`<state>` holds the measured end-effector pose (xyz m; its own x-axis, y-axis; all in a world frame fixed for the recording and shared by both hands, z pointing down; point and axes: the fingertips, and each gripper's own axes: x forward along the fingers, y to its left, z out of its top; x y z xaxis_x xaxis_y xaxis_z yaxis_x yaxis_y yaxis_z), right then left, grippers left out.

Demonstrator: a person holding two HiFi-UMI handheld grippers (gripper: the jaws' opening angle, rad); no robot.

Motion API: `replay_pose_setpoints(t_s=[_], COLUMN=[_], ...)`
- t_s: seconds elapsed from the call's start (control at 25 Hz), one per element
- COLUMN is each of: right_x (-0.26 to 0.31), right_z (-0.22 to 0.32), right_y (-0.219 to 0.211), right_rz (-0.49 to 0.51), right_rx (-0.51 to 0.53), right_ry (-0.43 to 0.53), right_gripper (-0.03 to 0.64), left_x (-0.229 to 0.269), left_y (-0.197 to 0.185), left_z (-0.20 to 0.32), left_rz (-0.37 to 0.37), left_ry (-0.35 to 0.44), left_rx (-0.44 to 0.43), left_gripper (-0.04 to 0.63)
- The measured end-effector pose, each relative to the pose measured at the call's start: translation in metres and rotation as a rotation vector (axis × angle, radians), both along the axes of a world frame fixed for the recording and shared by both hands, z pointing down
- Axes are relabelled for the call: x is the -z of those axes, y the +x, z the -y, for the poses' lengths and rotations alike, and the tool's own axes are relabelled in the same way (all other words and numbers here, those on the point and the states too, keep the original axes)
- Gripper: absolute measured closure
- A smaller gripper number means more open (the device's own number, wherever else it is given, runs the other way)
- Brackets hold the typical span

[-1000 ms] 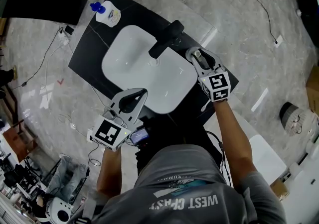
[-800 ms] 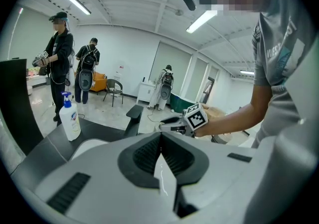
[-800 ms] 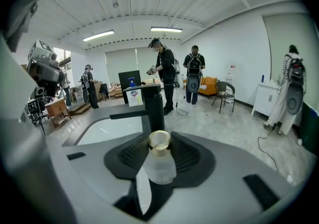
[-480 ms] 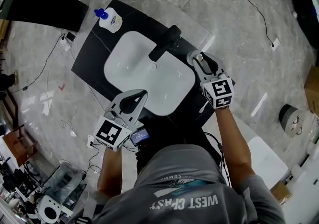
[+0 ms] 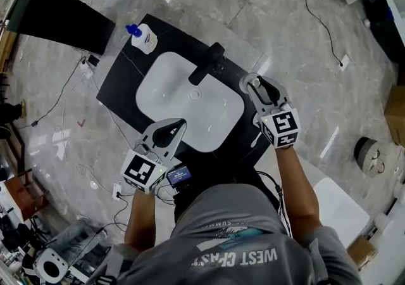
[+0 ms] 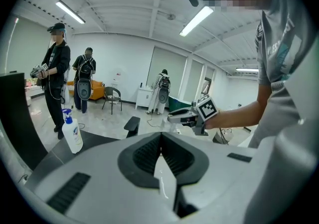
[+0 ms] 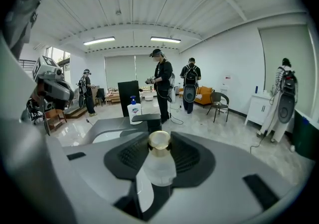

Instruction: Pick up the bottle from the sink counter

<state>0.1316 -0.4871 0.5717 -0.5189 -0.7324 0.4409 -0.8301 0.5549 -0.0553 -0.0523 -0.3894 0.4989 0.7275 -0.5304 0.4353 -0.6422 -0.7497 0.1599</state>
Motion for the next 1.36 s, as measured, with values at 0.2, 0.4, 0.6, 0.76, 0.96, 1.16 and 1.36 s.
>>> replay_pose_setpoints(t_s=[0.2,0.4,0.6,0.76,0.96,1.16,1.36], right_x=[0.012,0.023,0.028,0.033,0.039,0.04,0.037], right_z=[-0.009,-0.016,-0.018,-0.017,-0.015,-0.014,-0.013], right_y=[0.005,0.009,0.013,0.014,0.016,0.018,0.019], right_rz=[-0.004,-0.005,-0.005,-0.007,-0.008,-0.012,-0.018], right_rx=[-0.01,-0.019,-0.034,-0.034,-0.034,-0.034,-0.035], right_ry=[0.011,0.026,0.031,0.036,0.042,0.04,0.033], right_gripper=[0.485,0.485,0.485,0.485,0.485,0.485,0.485], left_x=[0.008,0.014,0.017,0.018,0.02,0.022,0.022], left_y=[-0.001,-0.003,-0.008,-0.01,-0.008,-0.008,-0.008], left_z=[-0.006,-0.012,-0.015,-0.016,-0.016,-0.016,-0.016], left_rz=[-0.001,0.003,0.002,0.003,0.0,-0.001,-0.001], left_ry=[0.017,0.03,0.035,0.038,0.042,0.047,0.047], left_rx=[0.004,0.014,0.025,0.029,0.029,0.031,0.032], left_gripper=[0.591,0.591,0.591,0.591,0.591,0.591,0.591])
